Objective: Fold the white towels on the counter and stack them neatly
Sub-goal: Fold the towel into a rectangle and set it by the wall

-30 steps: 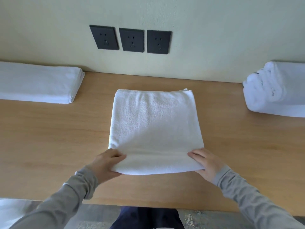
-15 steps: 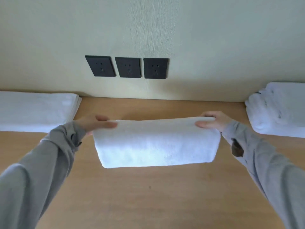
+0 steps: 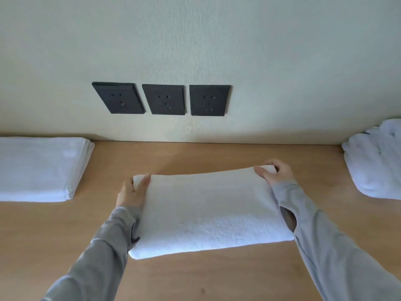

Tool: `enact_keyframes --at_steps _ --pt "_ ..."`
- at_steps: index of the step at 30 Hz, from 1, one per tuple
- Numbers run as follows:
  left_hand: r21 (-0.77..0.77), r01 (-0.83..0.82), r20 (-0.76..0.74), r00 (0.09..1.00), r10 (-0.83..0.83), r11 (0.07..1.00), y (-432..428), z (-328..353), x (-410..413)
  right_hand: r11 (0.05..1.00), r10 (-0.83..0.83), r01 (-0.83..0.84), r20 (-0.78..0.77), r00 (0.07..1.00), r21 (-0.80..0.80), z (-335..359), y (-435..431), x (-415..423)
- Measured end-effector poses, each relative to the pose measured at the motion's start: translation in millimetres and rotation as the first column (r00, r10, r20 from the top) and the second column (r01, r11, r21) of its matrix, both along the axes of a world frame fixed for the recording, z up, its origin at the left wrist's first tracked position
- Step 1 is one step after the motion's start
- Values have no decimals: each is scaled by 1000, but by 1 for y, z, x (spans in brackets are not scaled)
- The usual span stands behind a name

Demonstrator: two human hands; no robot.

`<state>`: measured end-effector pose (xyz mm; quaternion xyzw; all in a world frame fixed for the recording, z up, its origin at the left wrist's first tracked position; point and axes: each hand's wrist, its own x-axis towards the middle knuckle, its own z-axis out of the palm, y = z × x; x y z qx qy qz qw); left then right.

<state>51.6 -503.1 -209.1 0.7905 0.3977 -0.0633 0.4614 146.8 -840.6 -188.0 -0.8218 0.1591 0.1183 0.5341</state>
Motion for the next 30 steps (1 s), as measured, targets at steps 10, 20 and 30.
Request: enact_keyframes --at_steps 10,20,30 --pt "564 146 -19 986 -164 813 -25 16 -4 902 39 13 112 993 -432 -30 13 9" --pt "628 611 -231 738 -634 482 -110 16 -50 715 466 5 482 742 -699 10 51 -35" --pt "610 683 -278 660 -698 402 -60 6 -58 242 759 -400 -85 645 -884 -13 42 -93"
